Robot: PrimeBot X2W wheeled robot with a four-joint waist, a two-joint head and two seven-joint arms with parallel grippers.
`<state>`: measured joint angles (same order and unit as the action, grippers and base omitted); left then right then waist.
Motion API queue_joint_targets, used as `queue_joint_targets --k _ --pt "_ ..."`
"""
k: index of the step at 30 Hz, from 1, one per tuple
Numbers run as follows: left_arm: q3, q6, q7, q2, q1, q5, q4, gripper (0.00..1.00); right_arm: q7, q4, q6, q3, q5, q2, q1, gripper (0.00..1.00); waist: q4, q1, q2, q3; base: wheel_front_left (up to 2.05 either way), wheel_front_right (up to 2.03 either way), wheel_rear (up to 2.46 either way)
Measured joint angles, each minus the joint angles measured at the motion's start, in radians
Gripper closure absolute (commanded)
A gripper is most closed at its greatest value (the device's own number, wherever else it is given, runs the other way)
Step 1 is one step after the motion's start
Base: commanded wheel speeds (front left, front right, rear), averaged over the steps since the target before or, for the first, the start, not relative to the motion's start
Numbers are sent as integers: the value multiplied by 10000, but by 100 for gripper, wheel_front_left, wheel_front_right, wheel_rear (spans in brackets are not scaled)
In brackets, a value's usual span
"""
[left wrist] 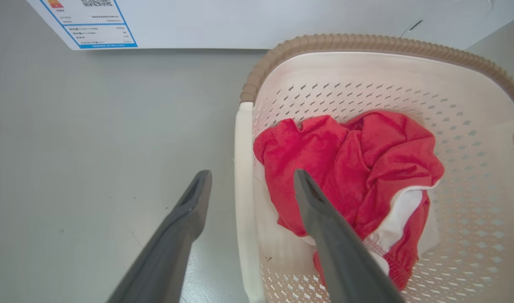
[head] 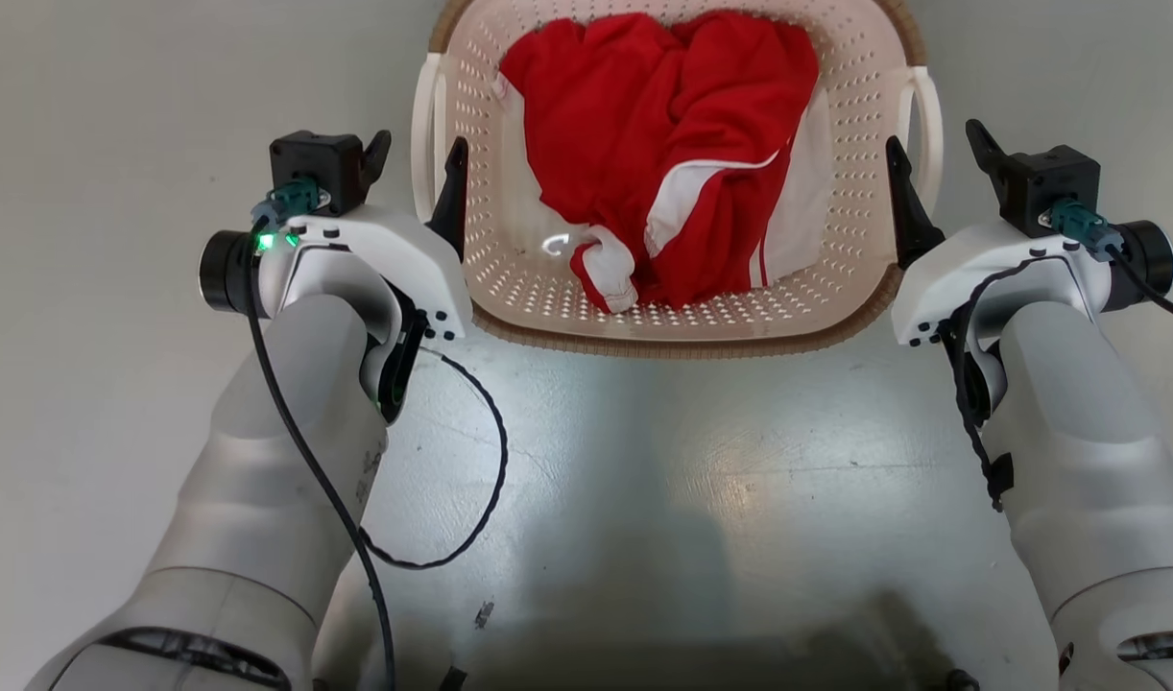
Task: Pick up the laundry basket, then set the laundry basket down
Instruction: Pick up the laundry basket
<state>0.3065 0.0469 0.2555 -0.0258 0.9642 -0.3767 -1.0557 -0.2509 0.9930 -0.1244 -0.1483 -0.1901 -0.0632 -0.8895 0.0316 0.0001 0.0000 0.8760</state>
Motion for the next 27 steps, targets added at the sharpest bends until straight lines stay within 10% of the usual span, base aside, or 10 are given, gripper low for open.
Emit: queue_joint_targets --k 27 --pt "1080 -174 0 6 1360 -119 -1597 0 0 1392 0 558 729 -42 -1009 0 -63 0 0 603 0 0 0"
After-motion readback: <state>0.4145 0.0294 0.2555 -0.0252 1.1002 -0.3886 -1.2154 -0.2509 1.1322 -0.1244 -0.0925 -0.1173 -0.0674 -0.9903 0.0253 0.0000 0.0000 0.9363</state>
